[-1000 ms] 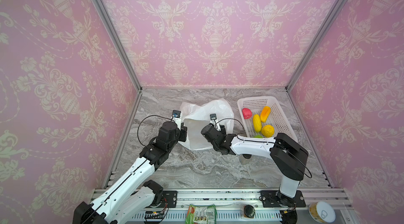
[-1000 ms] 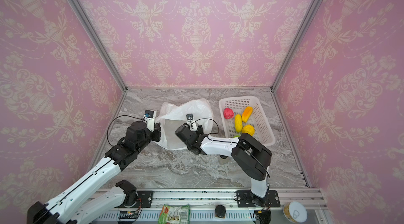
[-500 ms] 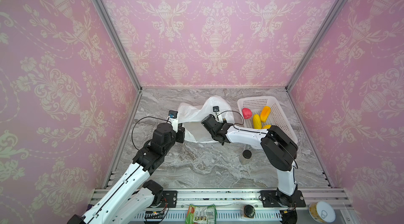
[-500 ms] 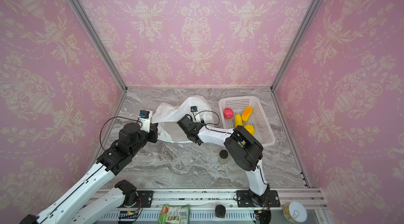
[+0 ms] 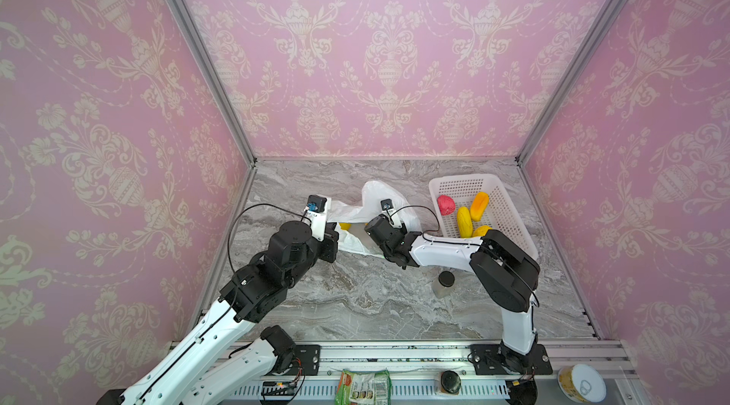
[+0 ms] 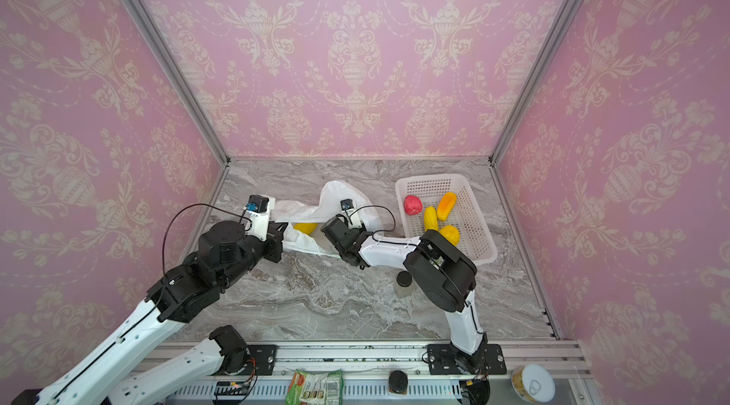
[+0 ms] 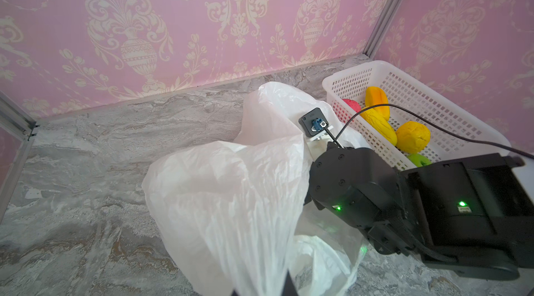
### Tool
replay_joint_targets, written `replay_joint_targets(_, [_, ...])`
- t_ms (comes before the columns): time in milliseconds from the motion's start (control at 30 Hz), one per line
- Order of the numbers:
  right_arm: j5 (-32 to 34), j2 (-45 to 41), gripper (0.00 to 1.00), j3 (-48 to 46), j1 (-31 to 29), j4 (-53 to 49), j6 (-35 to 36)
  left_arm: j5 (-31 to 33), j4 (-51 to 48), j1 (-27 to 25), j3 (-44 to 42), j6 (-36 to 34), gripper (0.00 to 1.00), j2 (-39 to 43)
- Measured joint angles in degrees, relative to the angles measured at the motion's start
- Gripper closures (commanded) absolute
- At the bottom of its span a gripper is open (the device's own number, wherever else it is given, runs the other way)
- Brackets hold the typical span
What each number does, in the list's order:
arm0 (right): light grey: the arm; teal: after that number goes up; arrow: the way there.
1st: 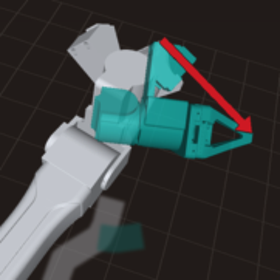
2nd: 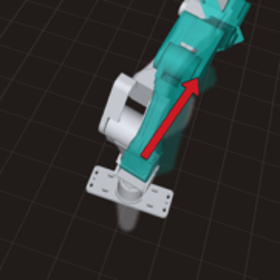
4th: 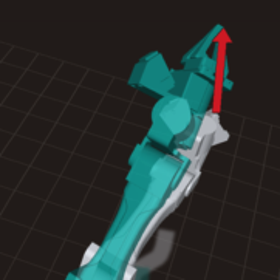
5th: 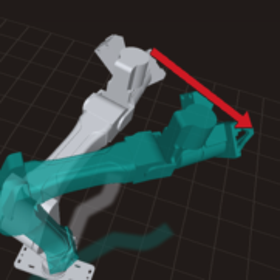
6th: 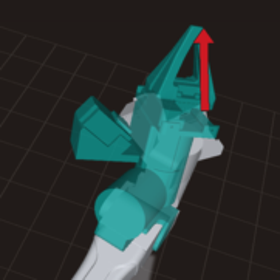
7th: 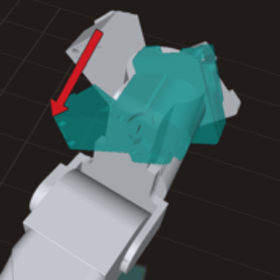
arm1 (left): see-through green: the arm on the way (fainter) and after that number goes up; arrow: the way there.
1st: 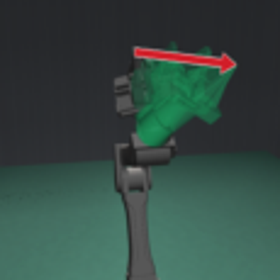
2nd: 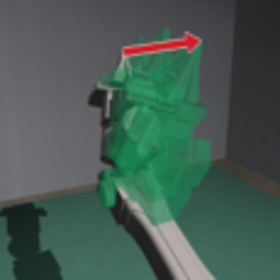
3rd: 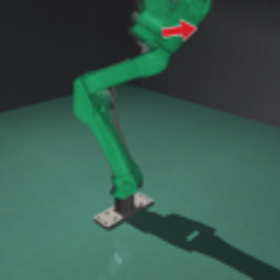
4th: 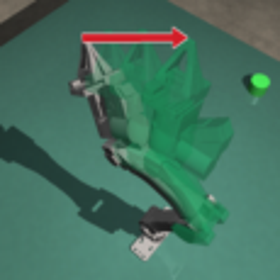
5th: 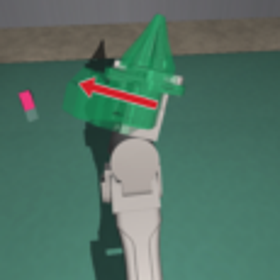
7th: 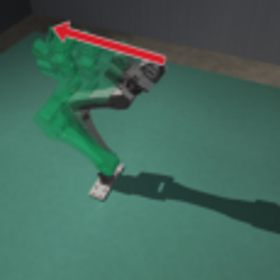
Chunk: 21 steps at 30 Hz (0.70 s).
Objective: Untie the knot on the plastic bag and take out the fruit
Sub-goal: 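Reach the right gripper deep into the bag and close on the yellow-red peach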
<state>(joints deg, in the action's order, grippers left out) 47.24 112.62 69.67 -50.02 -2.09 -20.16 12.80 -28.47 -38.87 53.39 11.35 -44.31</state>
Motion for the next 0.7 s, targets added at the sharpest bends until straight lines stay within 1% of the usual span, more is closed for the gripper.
replay_joint_targets(100, [-3.06,0.66,0.00,0.72,0.09,1.18,1.18,1.27,-0.15,0.00,0.28,0.11,1.00,-1.77])
replay_joint_targets(267, [-4.87,7.63,0.01,9.18,1.18,-0.81,1.33,3.04,-0.74,0.00,0.26,0.11,1.00,-4.09])
replay_joint_targets(400, [-7.30,11.28,0.06,12.11,3.15,-3.08,0.35,4.74,-0.98,0.00,-0.11,0.13,1.00,-3.65])
replay_joint_targets(467, [-8.28,11.41,0.11,12.11,3.87,-4.17,-0.04,5.68,-0.98,0.00,-0.85,0.15,1.00,-3.41])
replay_joint_targets(567, [-9.64,11.37,0.25,12.04,4.61,-4.28,-0.61,7.02,-0.72,0.00,-2.58,0.26,1.00,-3.34])
replay_joint_targets(633, [-10.75,11.21,0.37,11.28,4.96,-3.89,-0.81,8.00,0.13,0.00,-4.33,0.44,1.00,-3.39])
replay_joint_targets(700, [-11.78,11.19,0.47,10.49,5.07,-3.17,-0.68,9.01,0.57,0.00,-5.53,0.79,1.00,-3.76])
